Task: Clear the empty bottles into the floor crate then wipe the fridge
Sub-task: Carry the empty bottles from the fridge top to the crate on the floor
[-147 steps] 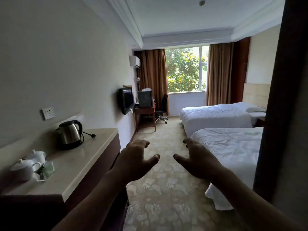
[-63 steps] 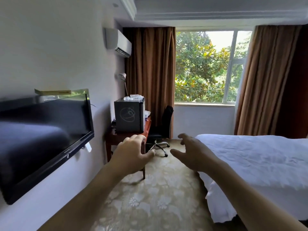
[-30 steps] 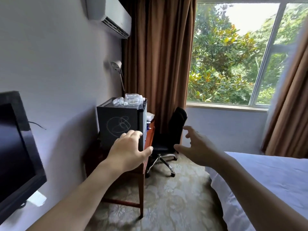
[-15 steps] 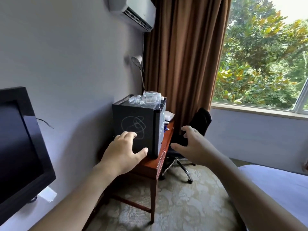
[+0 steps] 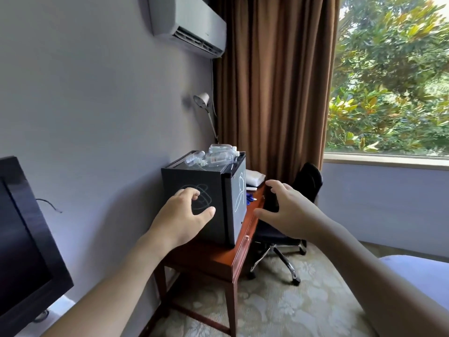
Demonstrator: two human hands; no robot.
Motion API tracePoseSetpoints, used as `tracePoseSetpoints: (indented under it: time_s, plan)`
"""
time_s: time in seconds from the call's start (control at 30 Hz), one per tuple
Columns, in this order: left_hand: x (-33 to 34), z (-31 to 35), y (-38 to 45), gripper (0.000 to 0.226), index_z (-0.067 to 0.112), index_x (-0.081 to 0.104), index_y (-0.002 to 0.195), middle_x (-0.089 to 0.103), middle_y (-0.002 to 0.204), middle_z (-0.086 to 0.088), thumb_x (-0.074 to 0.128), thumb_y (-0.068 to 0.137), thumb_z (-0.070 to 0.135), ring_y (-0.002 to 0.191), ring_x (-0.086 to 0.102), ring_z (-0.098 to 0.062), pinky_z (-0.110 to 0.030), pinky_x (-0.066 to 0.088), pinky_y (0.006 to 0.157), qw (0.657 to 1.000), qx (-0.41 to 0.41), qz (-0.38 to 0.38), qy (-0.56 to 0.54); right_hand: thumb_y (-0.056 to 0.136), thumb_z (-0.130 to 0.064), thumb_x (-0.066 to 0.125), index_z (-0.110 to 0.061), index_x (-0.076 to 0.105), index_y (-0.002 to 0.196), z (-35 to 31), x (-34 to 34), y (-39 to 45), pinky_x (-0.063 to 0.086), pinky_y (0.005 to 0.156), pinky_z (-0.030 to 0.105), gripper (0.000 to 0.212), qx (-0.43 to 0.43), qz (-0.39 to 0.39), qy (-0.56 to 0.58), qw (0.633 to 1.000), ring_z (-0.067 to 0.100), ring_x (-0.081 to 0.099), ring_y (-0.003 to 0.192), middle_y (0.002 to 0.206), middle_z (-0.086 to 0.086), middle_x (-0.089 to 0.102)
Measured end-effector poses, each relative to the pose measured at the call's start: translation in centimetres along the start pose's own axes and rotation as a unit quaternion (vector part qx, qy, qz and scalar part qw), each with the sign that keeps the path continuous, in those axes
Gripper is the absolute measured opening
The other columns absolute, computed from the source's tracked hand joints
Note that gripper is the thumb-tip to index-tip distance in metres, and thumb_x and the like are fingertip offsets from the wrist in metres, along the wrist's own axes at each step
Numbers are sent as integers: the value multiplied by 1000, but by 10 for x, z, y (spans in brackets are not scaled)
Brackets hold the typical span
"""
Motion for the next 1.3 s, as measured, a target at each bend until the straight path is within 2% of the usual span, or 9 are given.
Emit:
tracePoseSetpoints:
  time_s: [0.17,0.33,0.47,0.6,0.8,0.97,1.13,1.23,1.3]
  plan:
    - [28,8,32,52,25,55,131,57,129,11,68,87,49,115,54,-11,-26,43,92,1000,7,-14,-3,83,-59,64,-31,28,148,31,-1,31,41,107,43,79,5,-4,1,1000,24,44,134,149,-1,44]
    - [52,-15,89,50,24,58,129,58,129,11,69,86,48,113,54,-9,-24,42,89,1000,1,-1,-9,83,-59,64,-28,30,149,49,18,100,41,107,42,80,-10,-3,-13,1000,23,44,135,150,0,44]
    - [83,-51,154,48,24,60,126,58,126,12,71,85,47,108,54,-7,-23,40,87,1000,-7,-1,-23,83,-63,62,-27,27,151,68,52,176,42,107,42,84,-22,-6,-31,999,23,44,134,150,-2,42]
    - [113,-91,238,49,25,59,128,57,129,14,69,85,49,112,53,-6,-25,42,92,999,-16,2,-40,80,-66,60,-24,29,149,81,92,271,44,103,42,86,-30,-35,-68,997,24,48,129,143,1,47]
    - [141,-133,361,42,26,62,123,60,124,13,68,86,46,110,56,-9,-27,44,91,998,-30,6,-50,82,-60,61,-21,34,147,89,121,404,40,106,43,80,-35,-34,-107,993,27,44,134,141,3,49]
    - [154,-164,420,32,25,67,114,63,117,12,66,88,43,104,59,-12,-27,45,84,996,-66,40,-37,84,-60,62,-23,35,146,94,152,474,41,104,44,77,-60,-56,-130,988,29,45,130,142,2,49]
    - [160,-201,483,25,23,65,105,64,102,7,66,86,40,90,59,-20,-31,47,77,987,-145,62,12,86,-60,60,-24,34,149,87,185,539,30,109,43,77,-137,-56,-135,980,25,35,137,149,-2,42]
    - [167,-219,518,23,21,63,101,65,96,3,65,83,35,87,60,-24,-33,50,76,979,-192,46,55,85,-62,60,-24,35,148,90,207,568,28,110,43,78,-181,-81,-143,970,26,34,138,147,-2,44]
    - [176,-229,543,25,23,63,106,67,101,2,63,83,33,90,62,-25,-36,53,81,978,-197,14,67,84,-62,60,-23,36,147,95,218,586,30,110,43,78,-201,-107,-146,963,27,37,136,145,-1,46]
Point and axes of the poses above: each hand's wrist, its own y-axis towards the middle knuckle, its own x-axis out of the palm, z = x × y, the point moved 4 cm from there along y, towards the middle knuckle
